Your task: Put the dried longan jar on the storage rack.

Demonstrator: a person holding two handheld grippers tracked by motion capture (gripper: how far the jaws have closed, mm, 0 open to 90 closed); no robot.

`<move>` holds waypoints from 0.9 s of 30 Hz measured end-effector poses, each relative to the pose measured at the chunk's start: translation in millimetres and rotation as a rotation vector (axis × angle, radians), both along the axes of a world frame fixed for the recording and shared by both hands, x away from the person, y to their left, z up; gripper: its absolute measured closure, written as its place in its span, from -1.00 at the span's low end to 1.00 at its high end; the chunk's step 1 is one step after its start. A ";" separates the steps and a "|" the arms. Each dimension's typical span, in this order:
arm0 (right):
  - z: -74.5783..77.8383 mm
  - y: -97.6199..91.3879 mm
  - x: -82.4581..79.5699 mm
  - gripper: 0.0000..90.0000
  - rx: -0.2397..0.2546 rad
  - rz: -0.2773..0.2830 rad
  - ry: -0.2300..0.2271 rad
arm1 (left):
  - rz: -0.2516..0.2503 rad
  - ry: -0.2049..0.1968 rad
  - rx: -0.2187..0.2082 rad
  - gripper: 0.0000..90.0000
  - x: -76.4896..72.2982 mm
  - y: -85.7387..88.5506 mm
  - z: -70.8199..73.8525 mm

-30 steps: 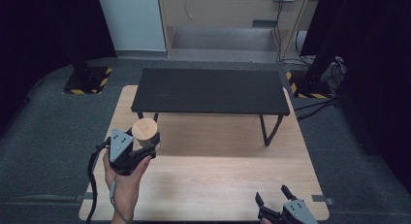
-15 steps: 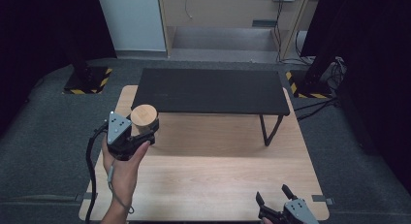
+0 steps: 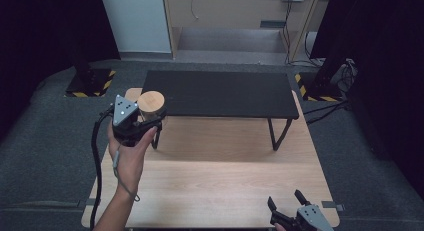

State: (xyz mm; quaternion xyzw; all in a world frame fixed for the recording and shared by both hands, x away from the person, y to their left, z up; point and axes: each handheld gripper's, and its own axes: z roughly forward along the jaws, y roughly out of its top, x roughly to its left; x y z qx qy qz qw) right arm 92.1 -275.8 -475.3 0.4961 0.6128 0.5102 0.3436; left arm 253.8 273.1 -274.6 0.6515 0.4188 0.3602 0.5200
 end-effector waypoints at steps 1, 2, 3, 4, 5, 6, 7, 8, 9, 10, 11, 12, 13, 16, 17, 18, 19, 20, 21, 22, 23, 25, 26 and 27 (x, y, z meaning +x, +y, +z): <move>0.0 -0.5 0.0 -0.90 -0.001 -0.002 -0.002 | 0.002 -0.004 -0.004 -0.46 2.6 0.1 1.1; 0.2 -0.9 -0.2 -0.90 0.000 -0.005 -0.001 | 0.004 -0.006 -0.008 -0.46 5.0 0.7 2.3; 0.1 -1.6 -0.2 -0.90 0.000 -0.006 -0.004 | 0.006 -0.007 -0.007 -0.46 7.4 0.9 3.8; 0.3 -2.0 -0.5 -0.90 0.000 -0.008 -0.004 | 0.008 -0.007 -0.005 -0.46 10.1 0.7 4.9; 0.7 -2.3 -0.6 -0.90 0.002 -0.010 -0.002 | 0.011 -0.007 -0.003 -0.46 12.4 0.8 5.9; 0.8 -2.6 -0.6 -0.90 0.001 -0.010 -0.002 | 0.012 -0.006 -0.001 -0.46 15.0 1.1 7.0; 0.9 -2.8 -0.6 -0.90 0.000 -0.012 -0.002 | 0.013 -0.002 -0.002 -0.46 17.9 1.6 7.9; 1.0 -3.3 -0.5 -0.90 -0.001 -0.014 -0.002 | 0.017 0.002 -0.006 -0.45 22.8 2.3 8.6; 1.0 -3.3 -0.5 -0.90 -0.001 -0.014 -0.002 | 0.017 0.002 -0.006 -0.45 22.8 2.3 8.6; 0.9 -3.6 -0.6 -0.90 -0.002 -0.016 -0.004 | 0.021 0.004 -0.005 -0.45 24.7 2.7 9.0; 0.6 -3.9 -0.7 -0.90 -0.001 -0.017 -0.005 | 0.025 0.004 -0.004 -0.46 26.7 2.9 8.9; 0.5 -3.8 -0.8 -0.90 0.001 -0.020 -0.003 | 0.025 0.007 -0.006 -0.45 28.8 3.9 9.1; 0.5 -3.8 -0.8 -0.90 0.001 -0.020 -0.003 | 0.026 0.008 -0.006 -0.45 30.7 4.4 9.2; 0.1 -3.9 -0.1 -0.90 -0.003 -0.019 0.001 | 0.035 0.013 -0.006 -0.45 35.3 5.2 9.0; 0.2 -3.9 0.2 -0.90 -0.004 -0.019 0.004 | 0.037 0.013 -0.007 -0.46 37.0 5.4 8.4; -0.1 -4.0 0.5 -0.90 -0.004 -0.020 0.002 | 0.041 0.016 -0.007 -0.45 39.0 5.5 8.1; -0.1 -3.8 0.6 -0.90 -0.002 -0.022 0.001 | 0.042 0.017 -0.008 -0.46 40.8 5.9 7.7; 0.3 -3.8 0.8 -0.90 -0.002 -0.023 0.002 | 0.045 0.018 -0.006 -0.45 42.5 5.6 7.4; 0.4 -4.0 1.0 -0.90 -0.002 -0.024 0.000 | 0.047 0.021 -0.002 -0.45 44.2 5.1 7.5; 0.7 -4.1 1.1 -0.90 -0.002 -0.025 -0.001 | 0.047 0.021 -0.004 -0.46 45.8 5.1 6.8; 0.8 -4.3 1.3 -0.90 -0.002 -0.026 -0.001 | 0.047 0.021 -0.004 -0.45 47.5 4.9 6.1; 0.6 -4.7 1.8 -0.90 -0.005 -0.027 -0.002 | 0.045 0.025 -0.004 -0.45 50.1 4.9 5.8; 0.5 -4.8 2.0 -0.90 -0.005 -0.027 -0.002 | 0.045 0.023 -0.003 -0.46 51.1 4.5 5.2; 0.6 -4.7 2.0 -0.90 -0.006 -0.029 -0.001 | 0.044 0.022 -0.003 -0.45 51.8 4.3 5.0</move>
